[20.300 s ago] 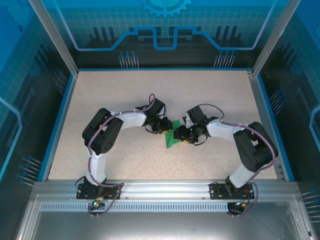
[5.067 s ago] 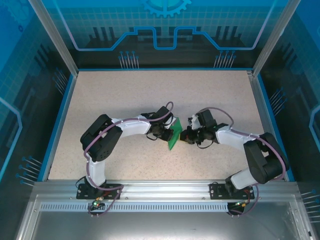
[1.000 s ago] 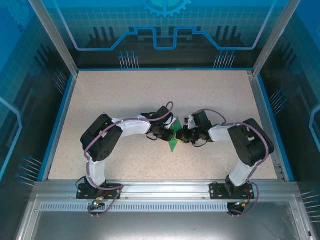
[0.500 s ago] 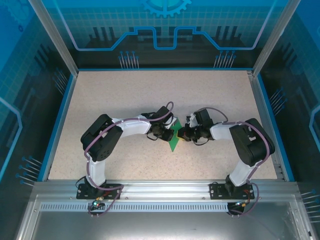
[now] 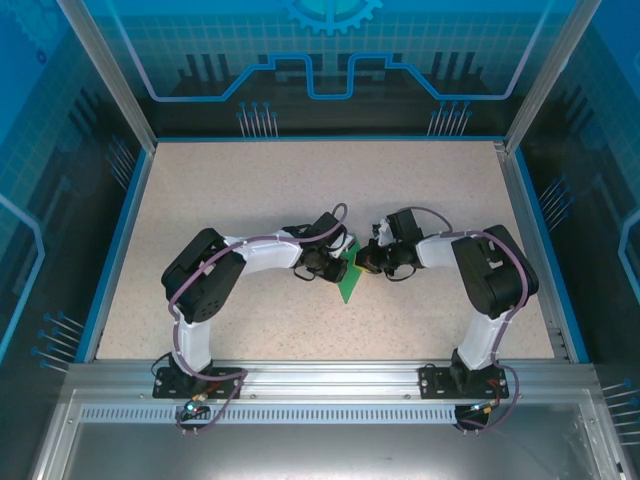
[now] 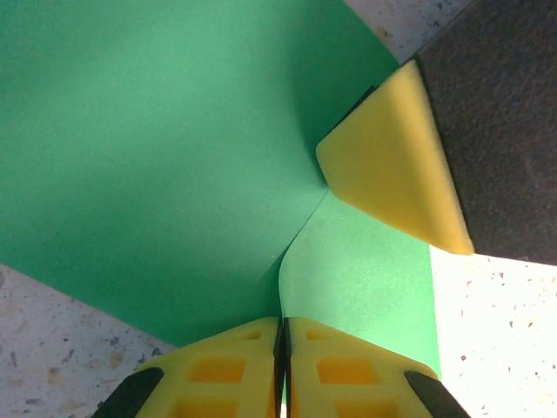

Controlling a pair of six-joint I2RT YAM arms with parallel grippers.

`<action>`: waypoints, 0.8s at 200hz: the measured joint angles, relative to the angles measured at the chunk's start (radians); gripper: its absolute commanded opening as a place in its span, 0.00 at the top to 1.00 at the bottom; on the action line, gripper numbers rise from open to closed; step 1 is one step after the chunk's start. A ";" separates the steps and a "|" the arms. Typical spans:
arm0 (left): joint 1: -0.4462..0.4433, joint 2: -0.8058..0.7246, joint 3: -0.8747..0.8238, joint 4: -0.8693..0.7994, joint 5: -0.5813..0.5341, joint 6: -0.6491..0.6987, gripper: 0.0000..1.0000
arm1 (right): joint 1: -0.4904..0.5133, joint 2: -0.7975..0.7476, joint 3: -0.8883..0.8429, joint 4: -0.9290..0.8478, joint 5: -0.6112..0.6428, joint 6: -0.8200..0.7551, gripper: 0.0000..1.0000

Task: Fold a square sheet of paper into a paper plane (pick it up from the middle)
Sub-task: Third fold the triangle at the center of the table.

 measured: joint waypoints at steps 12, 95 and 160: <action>0.000 0.000 0.000 0.000 0.000 0.000 0.88 | -0.001 0.002 0.006 -0.008 -0.004 -0.003 0.96; 0.000 0.000 0.000 0.000 0.000 0.000 0.88 | -0.042 0.008 0.134 -0.107 -0.021 -0.071 0.96; 0.000 0.000 0.000 0.000 0.000 0.000 0.88 | -0.042 0.063 0.113 -0.104 -0.029 -0.083 0.95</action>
